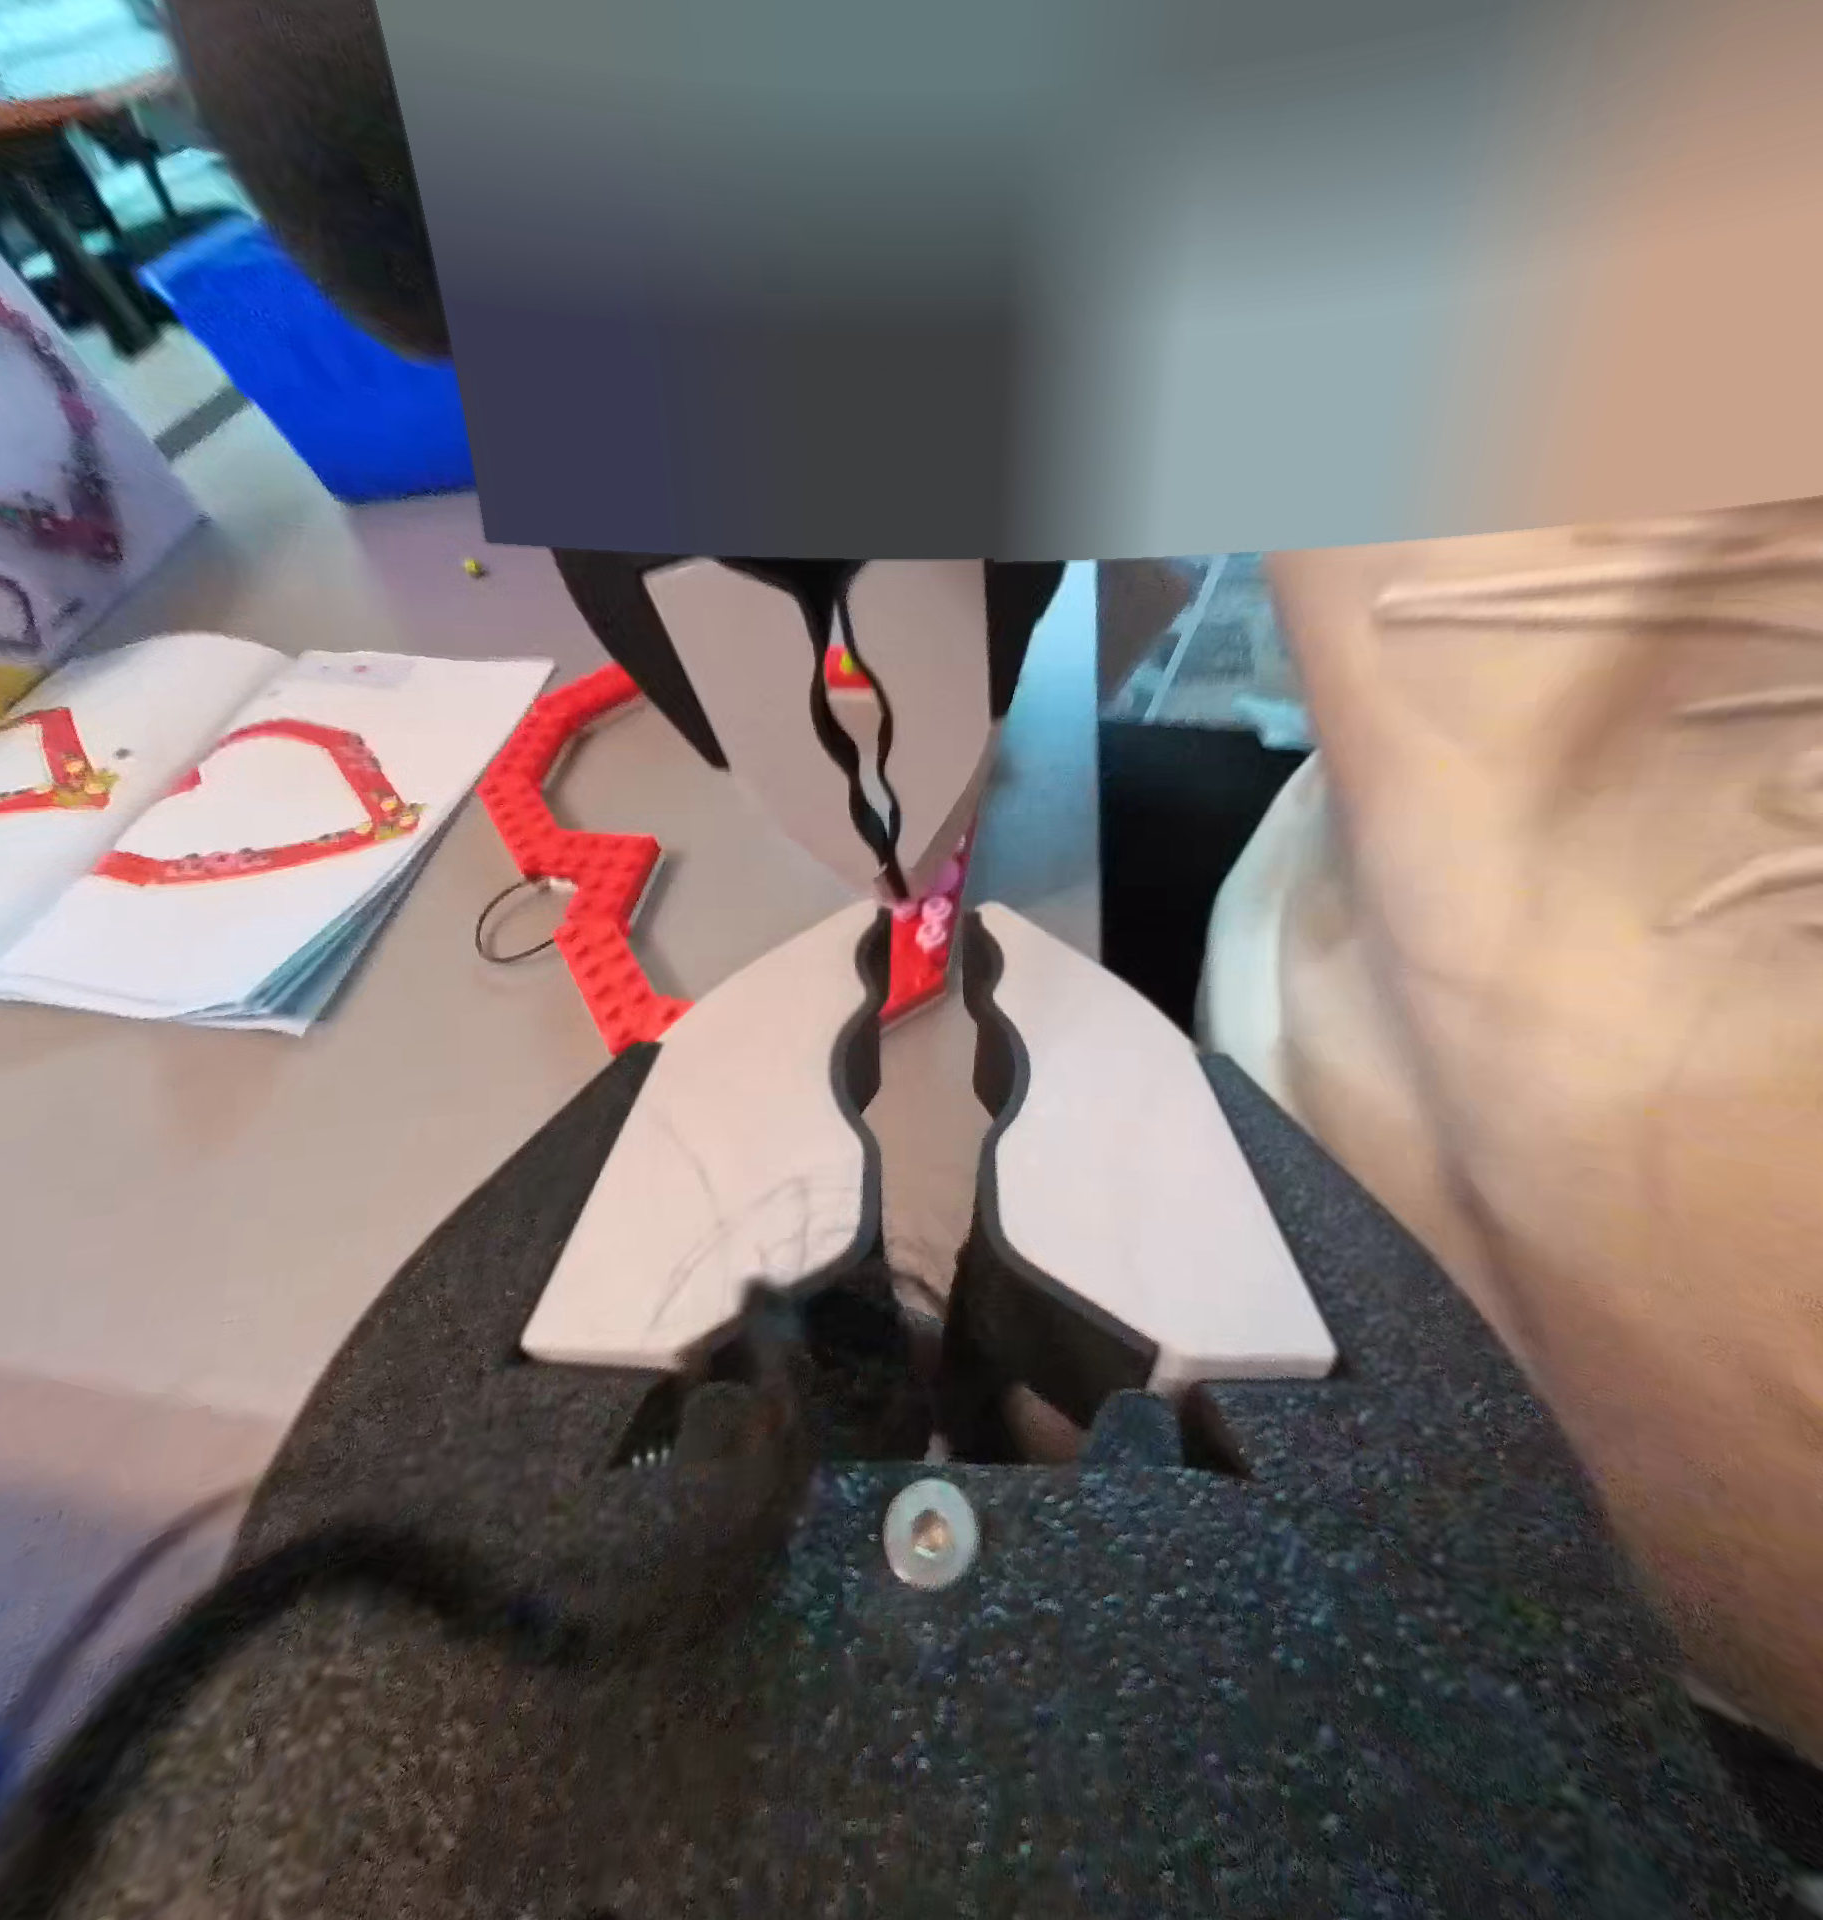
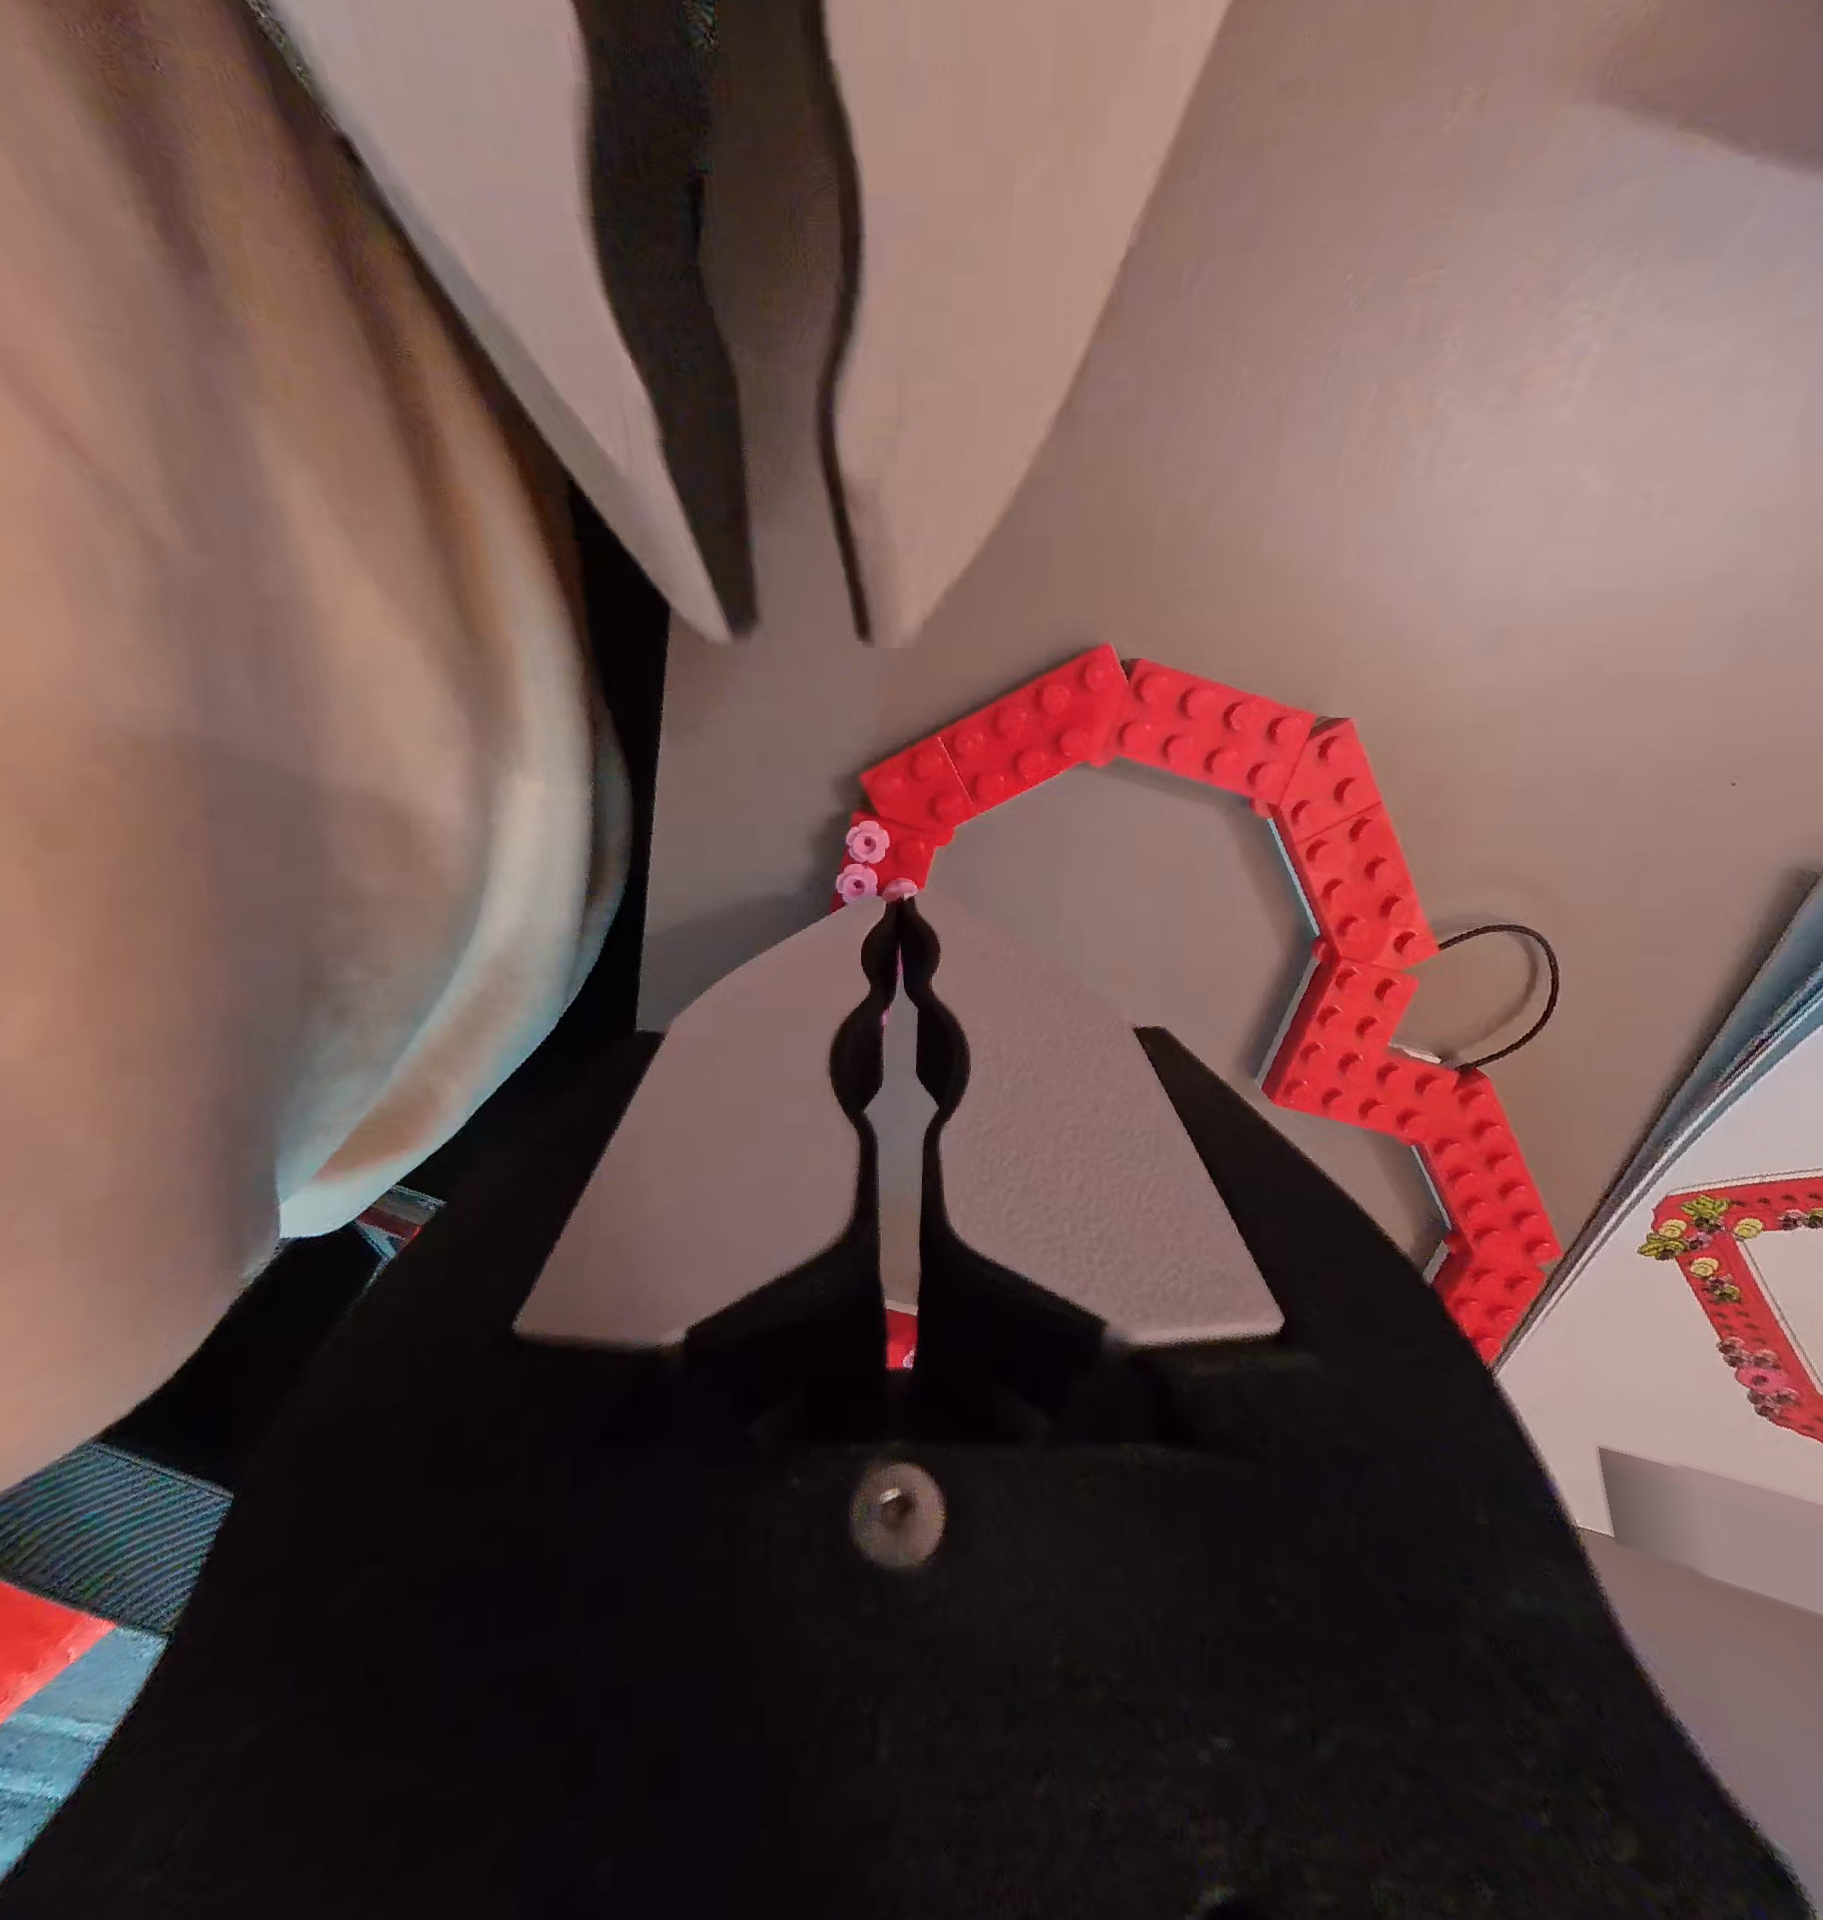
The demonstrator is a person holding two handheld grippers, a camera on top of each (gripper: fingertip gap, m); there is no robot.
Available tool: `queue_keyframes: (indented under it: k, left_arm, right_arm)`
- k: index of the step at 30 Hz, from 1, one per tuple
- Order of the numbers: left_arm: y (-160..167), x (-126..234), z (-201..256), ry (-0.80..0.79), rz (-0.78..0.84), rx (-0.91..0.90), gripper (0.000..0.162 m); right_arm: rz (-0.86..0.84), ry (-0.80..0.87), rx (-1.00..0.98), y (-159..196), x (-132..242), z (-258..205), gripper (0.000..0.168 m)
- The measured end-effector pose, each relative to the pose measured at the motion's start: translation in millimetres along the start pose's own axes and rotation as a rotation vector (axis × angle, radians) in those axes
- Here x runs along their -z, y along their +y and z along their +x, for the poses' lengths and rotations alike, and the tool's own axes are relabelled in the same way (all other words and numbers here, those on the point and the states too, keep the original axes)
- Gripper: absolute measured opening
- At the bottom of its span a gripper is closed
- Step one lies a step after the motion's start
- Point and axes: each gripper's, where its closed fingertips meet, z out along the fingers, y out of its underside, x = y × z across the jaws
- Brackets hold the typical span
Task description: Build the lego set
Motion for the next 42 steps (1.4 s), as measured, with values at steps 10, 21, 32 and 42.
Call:
queue_keyframes:
  k: [10, 21, 32, 42]
  left_arm:
    - [43, -26, -13, -0.054, -0.261, -0.038, 0.002]
    - [46, -27, -11, -0.006, -0.276, 0.032, 0.000]
    - [46, -27, -13, -0.023, -0.276, 0.030, 0.000]
    - [49, -27, -15, -0.038, -0.295, 0.049, 0.000]
  right_arm:
    - [0.006, 0.031, 0.004, -3, -1, -1, 0.000]
    - [0.015, 0.055, -0.018, -4, -1, -1, 0.000]
    - [-0.033, 0.086, 0.000, -7, -2, -3, 0.000]
    - [0.018, 0.075, 0.035, -9, -2, -3, 0.001]
